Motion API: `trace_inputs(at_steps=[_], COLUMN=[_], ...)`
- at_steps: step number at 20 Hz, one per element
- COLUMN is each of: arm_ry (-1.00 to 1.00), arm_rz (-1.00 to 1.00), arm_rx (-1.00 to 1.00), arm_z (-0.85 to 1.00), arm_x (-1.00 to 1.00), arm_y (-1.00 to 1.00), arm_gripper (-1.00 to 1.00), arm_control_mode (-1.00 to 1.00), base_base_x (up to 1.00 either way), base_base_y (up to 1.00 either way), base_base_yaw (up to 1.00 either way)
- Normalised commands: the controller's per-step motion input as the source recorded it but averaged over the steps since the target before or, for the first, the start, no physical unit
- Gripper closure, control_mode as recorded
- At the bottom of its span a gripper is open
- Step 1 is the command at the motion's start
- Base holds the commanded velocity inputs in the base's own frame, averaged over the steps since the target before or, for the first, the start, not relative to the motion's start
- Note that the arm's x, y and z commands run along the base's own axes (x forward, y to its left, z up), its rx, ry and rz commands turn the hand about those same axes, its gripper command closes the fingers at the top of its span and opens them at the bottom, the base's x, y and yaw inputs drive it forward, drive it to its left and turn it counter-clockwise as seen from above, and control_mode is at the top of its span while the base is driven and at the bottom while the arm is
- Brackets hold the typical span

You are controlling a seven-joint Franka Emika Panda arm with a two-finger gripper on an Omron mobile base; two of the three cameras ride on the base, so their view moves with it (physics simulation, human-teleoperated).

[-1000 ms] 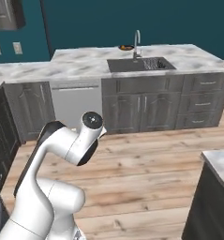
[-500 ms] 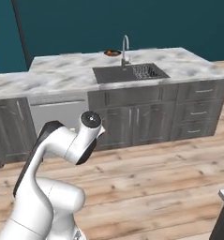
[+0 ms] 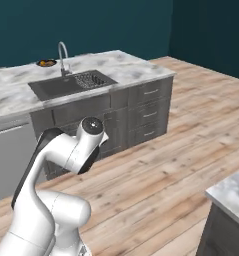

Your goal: Pick up the brewed coffee from the coffee machine and place it next to the breakfast plate on the dining counter.

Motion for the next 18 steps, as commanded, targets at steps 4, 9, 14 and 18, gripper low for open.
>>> trace_inputs(at_steps=[4,9,14,18], arm_ry=[0.00,0.00,0.00,0.00], arm_rz=[0.00,0.00,0.00,0.00], arm_rx=[0.00,0.00,0.00,0.00], arm_z=[0.00,0.00,0.00,0.00], arm_x=[0.00,0.00,0.00,0.00], arm_y=[0.00,0.00,0.00,0.00], arm_gripper=[1.00,1.00,1.00,1.00], arm_control_mode=[1.00,1.00,1.00,1.00], base_base_x=[0.98,1.00,1.00,1.00], base_base_y=[0.06,0.27,0.28,0.26], base_base_yaw=[-0.50,-0.44,-0.44,-0.42])
